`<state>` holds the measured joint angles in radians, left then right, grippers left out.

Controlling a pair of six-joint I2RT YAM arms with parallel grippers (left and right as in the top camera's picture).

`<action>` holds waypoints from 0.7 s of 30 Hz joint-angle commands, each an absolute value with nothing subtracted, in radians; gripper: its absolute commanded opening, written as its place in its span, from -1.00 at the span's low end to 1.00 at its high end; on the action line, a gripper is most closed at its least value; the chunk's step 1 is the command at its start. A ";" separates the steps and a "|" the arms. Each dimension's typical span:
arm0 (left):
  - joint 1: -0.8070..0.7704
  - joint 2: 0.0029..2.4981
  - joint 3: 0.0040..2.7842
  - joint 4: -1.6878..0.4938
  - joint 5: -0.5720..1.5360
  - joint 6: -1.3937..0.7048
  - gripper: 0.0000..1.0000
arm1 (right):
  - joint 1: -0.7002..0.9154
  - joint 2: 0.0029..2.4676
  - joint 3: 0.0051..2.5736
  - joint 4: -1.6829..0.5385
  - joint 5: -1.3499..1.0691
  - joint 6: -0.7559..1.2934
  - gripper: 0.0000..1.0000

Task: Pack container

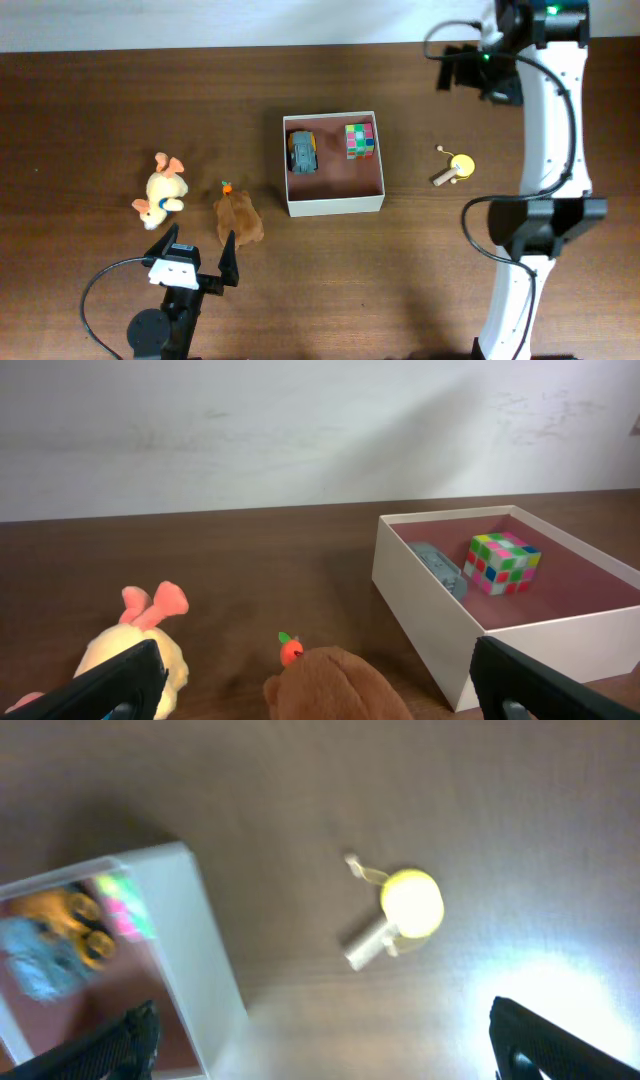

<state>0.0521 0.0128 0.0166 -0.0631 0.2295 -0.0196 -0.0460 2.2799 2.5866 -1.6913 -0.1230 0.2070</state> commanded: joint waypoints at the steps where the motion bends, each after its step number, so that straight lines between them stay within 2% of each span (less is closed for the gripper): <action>1: 0.055 0.006 0.009 -0.061 0.240 -0.007 0.98 | -0.088 2.188 2.416 -1.699 -0.142 0.229 0.98; 11: 0.055 0.006 0.009 -0.061 0.240 -0.007 0.98 | -0.026 2.180 2.113 -1.587 -0.082 0.442 0.98; 21: 0.055 0.006 0.009 -0.061 0.240 -0.007 0.98 | 0.003 2.180 1.778 -1.282 -0.098 0.685 0.97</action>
<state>0.0521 0.0128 0.0166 -0.0631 0.2295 -0.0196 -0.0029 2.2158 1.8660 -1.3273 -0.0959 0.5743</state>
